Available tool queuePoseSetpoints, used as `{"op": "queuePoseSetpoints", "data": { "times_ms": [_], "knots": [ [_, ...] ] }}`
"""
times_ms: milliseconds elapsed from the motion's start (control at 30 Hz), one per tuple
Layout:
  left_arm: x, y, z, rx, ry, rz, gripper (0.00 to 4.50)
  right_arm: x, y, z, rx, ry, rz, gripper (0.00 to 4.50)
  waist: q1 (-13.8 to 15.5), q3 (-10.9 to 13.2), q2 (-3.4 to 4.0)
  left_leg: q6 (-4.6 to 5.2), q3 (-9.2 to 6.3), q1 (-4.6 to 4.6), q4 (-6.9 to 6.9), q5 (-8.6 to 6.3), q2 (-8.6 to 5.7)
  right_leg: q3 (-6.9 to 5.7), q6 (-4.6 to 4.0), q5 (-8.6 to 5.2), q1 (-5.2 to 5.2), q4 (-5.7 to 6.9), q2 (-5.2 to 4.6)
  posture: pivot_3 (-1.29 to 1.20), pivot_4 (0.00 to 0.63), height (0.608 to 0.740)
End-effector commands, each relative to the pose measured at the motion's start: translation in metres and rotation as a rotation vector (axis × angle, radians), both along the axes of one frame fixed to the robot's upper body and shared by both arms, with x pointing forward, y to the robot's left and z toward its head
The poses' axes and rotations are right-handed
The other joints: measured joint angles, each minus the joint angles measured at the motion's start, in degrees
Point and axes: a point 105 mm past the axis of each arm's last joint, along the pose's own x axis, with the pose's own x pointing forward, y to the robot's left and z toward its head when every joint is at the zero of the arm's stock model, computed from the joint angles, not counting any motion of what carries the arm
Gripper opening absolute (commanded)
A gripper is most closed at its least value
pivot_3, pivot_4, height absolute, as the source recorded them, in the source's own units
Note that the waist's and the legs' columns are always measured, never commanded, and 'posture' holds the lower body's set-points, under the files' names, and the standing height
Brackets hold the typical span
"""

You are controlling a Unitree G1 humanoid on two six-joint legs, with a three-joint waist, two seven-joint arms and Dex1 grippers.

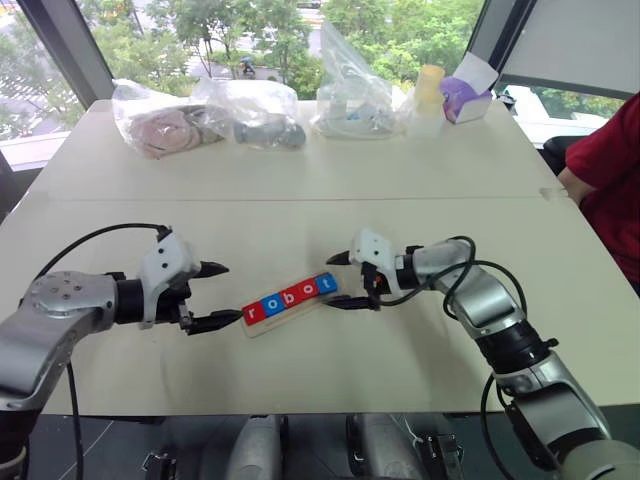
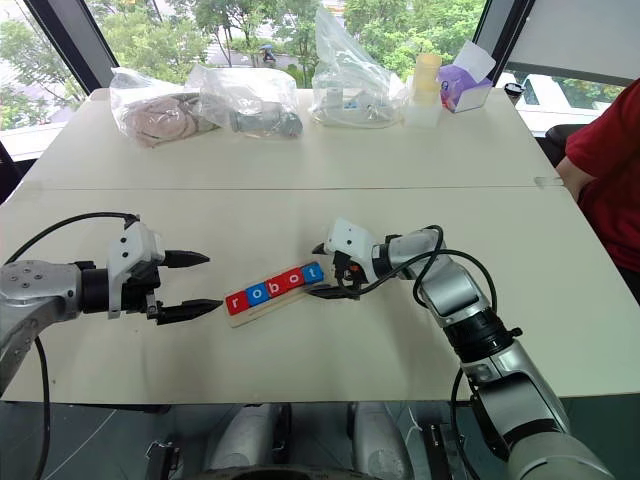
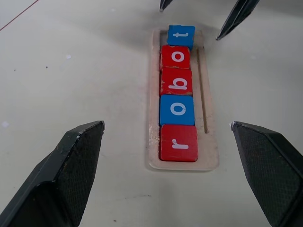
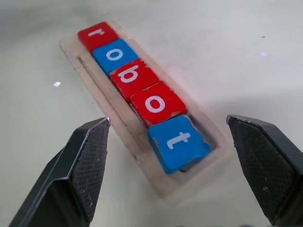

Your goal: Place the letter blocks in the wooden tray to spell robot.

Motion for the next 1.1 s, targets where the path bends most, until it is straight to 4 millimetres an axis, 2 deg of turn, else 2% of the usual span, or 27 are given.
{"op": "queuePoseSetpoints", "data": {
  "times_ms": [33,267,433,600,767,967,1067,1100],
  "knots": [
    [0.000,-0.004,0.007,0.004,-0.034,-0.024,4.50,0.005,-0.006,0.008,0.014,-0.046,-0.043,4.07,0.0,0.0,0.00,0.00,0.00,0.00,0.00,0.00,0.00,0.00,-0.01,-0.01,0.00,0.00,0.00,0.00,0.150,0.740],
    [0.001,-0.006,0.007,0.002,-0.037,-0.031,4.50,0.016,-0.006,-0.003,-0.019,-0.077,-0.068,4.07,-0.1,0.0,0.00,0.00,0.02,0.00,0.00,0.00,0.00,0.00,0.00,0.00,-0.01,0.00,0.01,0.00,0.150,0.740],
    [0.001,-0.006,0.007,0.001,-0.035,-0.028,4.50,0.025,-0.005,-0.005,-0.050,-0.139,-0.063,4.07,-0.2,0.0,0.00,0.00,0.04,0.00,0.00,0.00,0.00,0.01,0.00,0.00,-0.01,0.00,0.02,0.00,0.150,0.740],
    [-0.001,-0.007,0.006,-0.002,-0.033,-0.026,4.50,0.025,0.001,-0.004,-0.042,-0.166,-0.036,4.07,-0.1,0.0,0.00,0.00,0.03,0.00,0.00,0.00,0.00,0.00,0.01,0.01,0.00,0.00,0.03,0.00,0.150,0.740],
    [-0.002,-0.007,0.006,-0.003,-0.032,-0.021,4.50,0.018,-0.003,-0.002,-0.048,-0.169,-0.016,4.07,-0.1,0.0,0.00,0.00,0.01,0.00,0.00,0.00,0.00,0.00,0.01,0.01,0.00,0.00,0.02,0.00,0.150,0.740],
    [-0.005,-0.002,0.008,-0.025,-0.017,0.008,4.50,0.008,-0.025,0.014,-0.006,-0.115,-0.076,4.07,0.1,0.0,0.00,0.00,0.01,-0.02,0.00,0.00,0.00,0.00,0.01,0.00,-0.01,-0.02,-0.02,0.00,0.150,0.740],
    [-0.008,0.006,0.013,-0.065,-0.011,0.048,4.50,-0.007,-0.035,0.028,0.072,-0.032,-0.113,4.07,0.1,0.0,0.00,0.00,-0.03,-0.02,-0.01,0.00,0.00,0.00,0.01,0.00,-0.01,-0.02,-0.03,0.00,0.150,0.740],
    [-0.012,0.014,0.013,-0.063,-0.003,0.077,4.50,-0.019,-0.042,0.034,0.113,0.021,-0.126,4.07,0.1,0.0,0.00,0.00,-0.03,-0.03,-0.01,0.00,0.01,0.00,0.00,0.00,-0.02,-0.02,-0.03,0.00,0.150,0.740]
  ]
}}
